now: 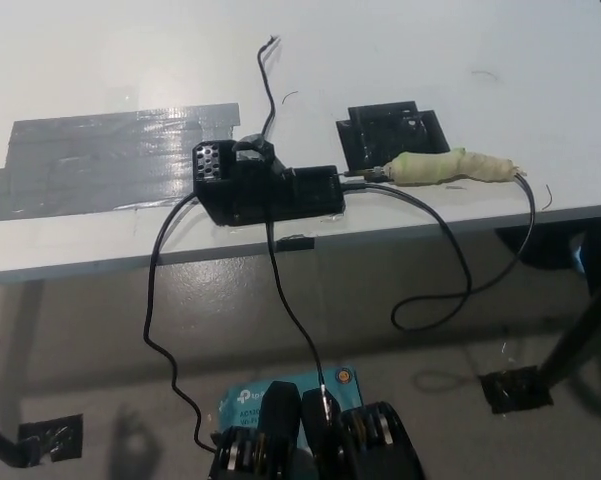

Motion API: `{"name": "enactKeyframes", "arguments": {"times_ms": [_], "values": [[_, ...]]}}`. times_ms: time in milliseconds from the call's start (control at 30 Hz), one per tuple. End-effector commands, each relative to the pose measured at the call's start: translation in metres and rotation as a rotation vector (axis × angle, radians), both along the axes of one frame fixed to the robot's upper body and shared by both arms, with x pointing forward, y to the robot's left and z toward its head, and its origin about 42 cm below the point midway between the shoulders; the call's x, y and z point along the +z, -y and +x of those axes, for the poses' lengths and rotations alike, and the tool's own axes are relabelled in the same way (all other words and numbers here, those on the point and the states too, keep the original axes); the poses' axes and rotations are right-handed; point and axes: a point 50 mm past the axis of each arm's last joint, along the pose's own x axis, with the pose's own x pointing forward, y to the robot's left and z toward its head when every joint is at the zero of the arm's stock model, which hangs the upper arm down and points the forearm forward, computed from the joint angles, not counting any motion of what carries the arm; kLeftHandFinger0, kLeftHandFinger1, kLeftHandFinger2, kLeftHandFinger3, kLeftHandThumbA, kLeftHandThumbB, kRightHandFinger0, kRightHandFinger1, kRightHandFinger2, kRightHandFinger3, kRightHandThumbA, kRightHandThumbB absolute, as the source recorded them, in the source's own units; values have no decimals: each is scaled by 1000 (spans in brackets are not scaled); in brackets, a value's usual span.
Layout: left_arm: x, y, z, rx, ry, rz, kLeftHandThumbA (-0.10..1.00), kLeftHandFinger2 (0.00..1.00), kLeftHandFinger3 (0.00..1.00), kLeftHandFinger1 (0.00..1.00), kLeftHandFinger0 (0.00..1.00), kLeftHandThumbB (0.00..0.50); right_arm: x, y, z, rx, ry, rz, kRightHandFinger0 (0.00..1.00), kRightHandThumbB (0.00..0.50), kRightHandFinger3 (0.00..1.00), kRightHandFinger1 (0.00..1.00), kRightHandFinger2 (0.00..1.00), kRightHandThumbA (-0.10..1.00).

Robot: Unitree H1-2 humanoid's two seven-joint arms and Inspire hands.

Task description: The robot uses its right hand to grab and lift the soldering gun kept on the middle of the table and puts it in its base

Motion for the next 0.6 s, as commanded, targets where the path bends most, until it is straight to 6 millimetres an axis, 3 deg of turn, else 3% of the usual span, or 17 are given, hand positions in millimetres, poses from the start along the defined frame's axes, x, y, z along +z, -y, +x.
{"name": "enactKeyframes", "arguments": {"times_ms": [0, 67, 100, 133, 200, 300, 333, 367, 433, 500, 567], "values": [[7, -4, -8, -21, 1, 12, 123, 889, 1000, 785, 757, 81, 73, -25, 13, 109, 249, -110, 821, 261, 1000, 848, 924, 171], [5, -4, -17, -24, -7, 13, 128, 889, 1000, 801, 748, 82, 90, -43, 20, 147, 274, -115, 746, 266, 1000, 799, 868, 131], [3, -4, -20, -24, -10, 10, 127, 881, 995, 796, 733, 82, 99, -53, 28, 158, 317, -156, 511, 306, 1000, 655, 814, 173], [2, -5, -26, -33, -18, 11, 127, 879, 984, 799, 744, 73, 99, -60, 31, 171, 314, -165, 417, 306, 1000, 627, 801, 181], [2, -2, -29, -45, -19, 10, 129, 864, 961, 781, 739, 78, 98, -66, 38, 185, 284, -220, 619, 310, 1000, 776, 861, 194], [3, 2, -28, -59, -15, 16, 121, 860, 970, 751, 717, 89, 100, -73, 44, 192, 245, -328, 758, 332, 1000, 897, 917, 256], [4, 2, -28, -59, -15, 17, 119, 859, 971, 749, 716, 89, 100, -73, 44, 192, 243, -334, 764, 332, 1000, 902, 919, 257], [5, 2, -29, -64, -14, 25, 111, 875, 970, 763, 732, 82, 91, -80, 54, 206, 195, -335, 812, 365, 1000, 964, 1000, 225], [4, 0, -28, -63, -23, 28, 109, 881, 964, 764, 727, 73, 81, -84, 63, 207, 167, -362, 852, 357, 1000, 996, 1000, 215], [3, 0, -28, -61, -25, 31, 111, 884, 980, 780, 752, 60, 72, -89, 81, 216, 156, -432, 1000, 365, 1000, 1000, 1000, 233], [3, -1, -26, -64, -29, 32, 114, 874, 975, 778, 764, 63, 66, -89, 89, 218, 143, -466, 1000, 364, 1000, 1000, 1000, 252]]}}
